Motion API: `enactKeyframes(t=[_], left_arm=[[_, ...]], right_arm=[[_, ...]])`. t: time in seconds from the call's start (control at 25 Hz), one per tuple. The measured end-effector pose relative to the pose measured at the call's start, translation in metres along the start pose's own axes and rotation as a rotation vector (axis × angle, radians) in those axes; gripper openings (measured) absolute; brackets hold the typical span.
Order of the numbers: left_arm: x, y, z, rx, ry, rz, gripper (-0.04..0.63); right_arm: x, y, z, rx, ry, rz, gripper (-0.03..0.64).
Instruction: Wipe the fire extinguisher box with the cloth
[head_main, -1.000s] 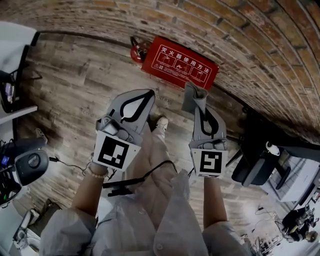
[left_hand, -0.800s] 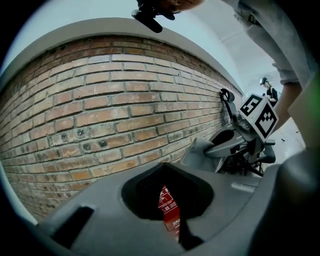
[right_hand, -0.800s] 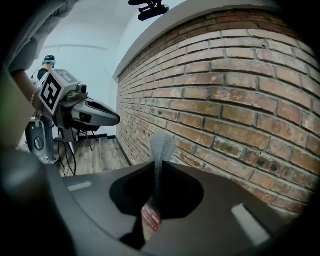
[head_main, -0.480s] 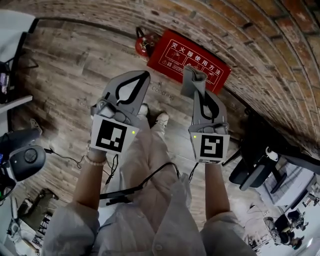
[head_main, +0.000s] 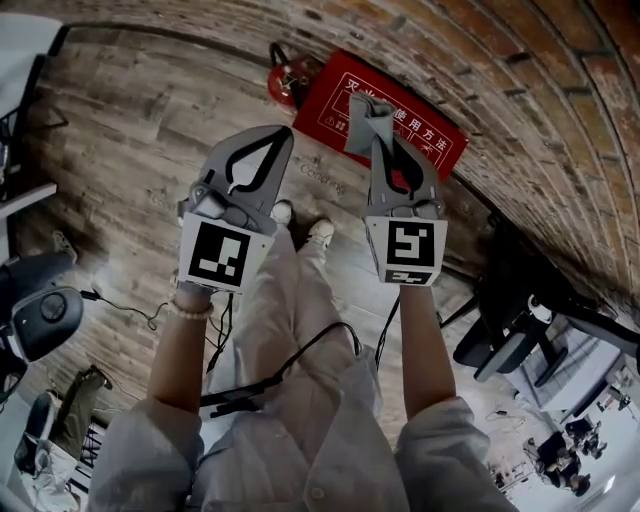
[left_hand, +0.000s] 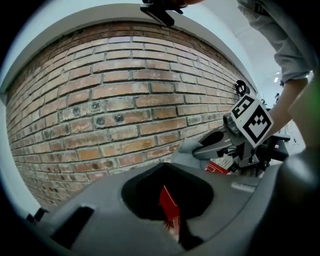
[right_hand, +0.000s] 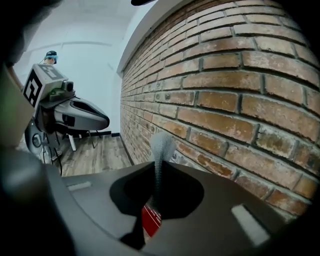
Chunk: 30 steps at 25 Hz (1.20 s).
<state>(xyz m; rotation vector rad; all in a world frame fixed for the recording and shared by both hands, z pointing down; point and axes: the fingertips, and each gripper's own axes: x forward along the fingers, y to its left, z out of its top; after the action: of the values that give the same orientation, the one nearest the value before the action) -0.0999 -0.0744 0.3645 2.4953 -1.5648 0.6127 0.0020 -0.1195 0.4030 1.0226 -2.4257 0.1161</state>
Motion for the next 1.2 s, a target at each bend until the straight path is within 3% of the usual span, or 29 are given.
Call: enactKeyframes(t=[0.4, 1.2], left_arm=[[0.015, 0.022, -0.021, -0.020, 0.017, 0.014, -0.003], [0.021, 0.039, -0.059, -0.053, 0.072, 0.035, -0.003]], right_arm=[[0.066, 0.007, -0.013, 0.031, 0.022, 0.025, 0.026], [0.159, 0.013, -0.048, -0.066, 0.109, 0.065, 0.025]])
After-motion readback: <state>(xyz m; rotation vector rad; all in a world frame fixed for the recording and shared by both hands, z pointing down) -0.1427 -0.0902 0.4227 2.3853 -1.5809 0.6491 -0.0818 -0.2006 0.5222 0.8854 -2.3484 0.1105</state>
